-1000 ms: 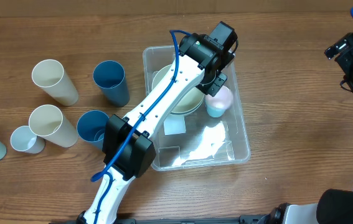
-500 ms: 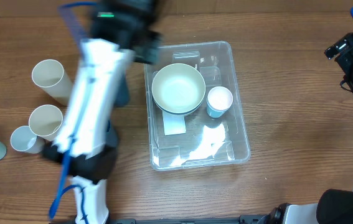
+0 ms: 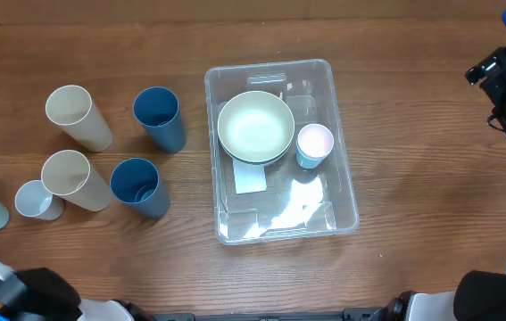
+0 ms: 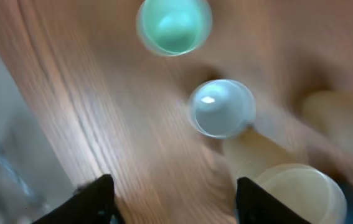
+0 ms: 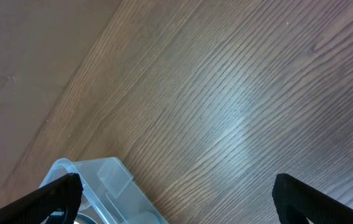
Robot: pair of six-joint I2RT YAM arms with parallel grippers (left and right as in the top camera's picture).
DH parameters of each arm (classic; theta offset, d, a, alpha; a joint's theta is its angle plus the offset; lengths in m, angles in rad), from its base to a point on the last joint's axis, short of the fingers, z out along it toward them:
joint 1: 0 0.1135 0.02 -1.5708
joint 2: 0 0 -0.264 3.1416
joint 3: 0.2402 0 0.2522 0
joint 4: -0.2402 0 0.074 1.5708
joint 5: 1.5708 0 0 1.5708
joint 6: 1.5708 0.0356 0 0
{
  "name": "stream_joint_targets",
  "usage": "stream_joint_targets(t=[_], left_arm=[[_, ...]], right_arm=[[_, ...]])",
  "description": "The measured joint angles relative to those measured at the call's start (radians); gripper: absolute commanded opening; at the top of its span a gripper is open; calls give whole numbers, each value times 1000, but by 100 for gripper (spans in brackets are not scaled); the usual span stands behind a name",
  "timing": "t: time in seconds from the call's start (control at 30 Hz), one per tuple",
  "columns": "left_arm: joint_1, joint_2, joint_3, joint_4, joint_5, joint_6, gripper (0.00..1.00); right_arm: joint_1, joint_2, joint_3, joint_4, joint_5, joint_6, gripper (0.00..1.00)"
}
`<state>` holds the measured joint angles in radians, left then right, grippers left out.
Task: Pack container
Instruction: 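Grasp the mint green cup with the left gripper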
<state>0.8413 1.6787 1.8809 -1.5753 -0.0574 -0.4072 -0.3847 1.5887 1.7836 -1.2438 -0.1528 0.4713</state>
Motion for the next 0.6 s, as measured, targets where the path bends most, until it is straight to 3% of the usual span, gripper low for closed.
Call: stream_joint_targets(t=[0.27, 0.6], left_arm=[[318, 15, -354, 337, 212, -1, 66], [278, 23, -446, 596, 282, 26, 68]], right_arm=[[0, 0, 0, 1, 0, 0, 100], [0, 0, 0, 0, 0, 0, 100]])
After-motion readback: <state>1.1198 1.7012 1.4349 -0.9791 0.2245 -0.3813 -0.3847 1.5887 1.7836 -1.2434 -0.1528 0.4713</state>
